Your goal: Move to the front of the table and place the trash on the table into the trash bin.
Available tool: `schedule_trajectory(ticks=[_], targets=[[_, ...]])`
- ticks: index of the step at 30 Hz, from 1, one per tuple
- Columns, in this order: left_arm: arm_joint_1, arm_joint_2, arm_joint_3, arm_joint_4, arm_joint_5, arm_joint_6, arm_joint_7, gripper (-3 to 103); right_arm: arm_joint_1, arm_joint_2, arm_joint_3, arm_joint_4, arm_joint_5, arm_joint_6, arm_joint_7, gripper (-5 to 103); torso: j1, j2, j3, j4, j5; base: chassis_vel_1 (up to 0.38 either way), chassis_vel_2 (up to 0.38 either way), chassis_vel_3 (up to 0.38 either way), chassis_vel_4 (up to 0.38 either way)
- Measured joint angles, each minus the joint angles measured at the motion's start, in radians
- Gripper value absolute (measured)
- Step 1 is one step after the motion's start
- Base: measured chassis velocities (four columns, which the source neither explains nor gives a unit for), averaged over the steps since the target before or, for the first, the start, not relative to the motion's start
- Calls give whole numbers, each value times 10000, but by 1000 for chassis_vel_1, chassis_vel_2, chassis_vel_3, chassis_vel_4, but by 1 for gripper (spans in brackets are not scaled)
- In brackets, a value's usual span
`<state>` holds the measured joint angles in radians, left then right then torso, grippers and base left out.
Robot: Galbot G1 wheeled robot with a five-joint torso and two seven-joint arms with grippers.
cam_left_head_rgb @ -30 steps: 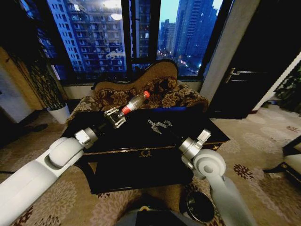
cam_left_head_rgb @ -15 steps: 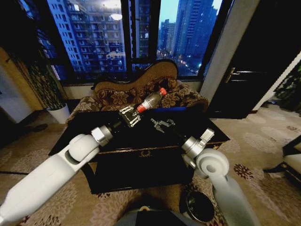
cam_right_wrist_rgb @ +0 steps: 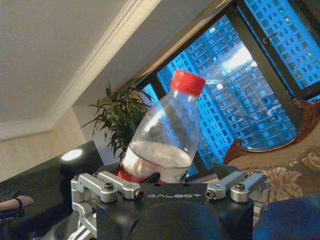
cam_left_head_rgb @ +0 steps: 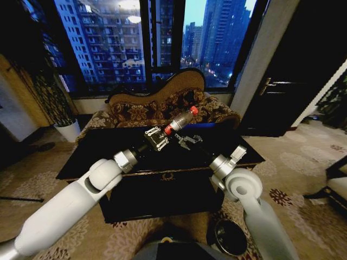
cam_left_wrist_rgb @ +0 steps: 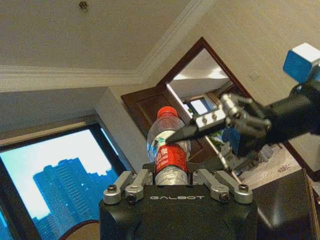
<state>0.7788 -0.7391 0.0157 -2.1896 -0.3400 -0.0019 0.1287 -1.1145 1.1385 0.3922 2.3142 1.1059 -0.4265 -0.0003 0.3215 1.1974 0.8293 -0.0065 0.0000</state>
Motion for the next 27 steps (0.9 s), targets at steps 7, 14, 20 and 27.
schedule_trajectory(ticks=[7, 14, 20, 27], targets=[[17, -73, 188, 69, 30, -4, 14, 30, 100, 0, -8, 50, 31, 21, 0, 100, 0, 0, 0, 0, 0, 0, 0, 0, 0], [-121, -79, 523, -63, 67, -5, 32, 30, 116, 10, -32, -15, 18, 21, 2, 100, 0, 0, 0, -1, -1, 0, 0, 0, 0], [-170, -82, 802, -128, 80, 20, 35, 30, 105, -9, 6, -54, -25, 23, 4, 100, 0, 0, 0, -1, 0, 0, 0, 0, 0], [-123, -54, 741, -81, 106, 13, 40, 30, 63, -23, -4, -115, -156, 179, 4, 94, 0, 0, 0, 0, -1, 0, 0, 0, 0]])
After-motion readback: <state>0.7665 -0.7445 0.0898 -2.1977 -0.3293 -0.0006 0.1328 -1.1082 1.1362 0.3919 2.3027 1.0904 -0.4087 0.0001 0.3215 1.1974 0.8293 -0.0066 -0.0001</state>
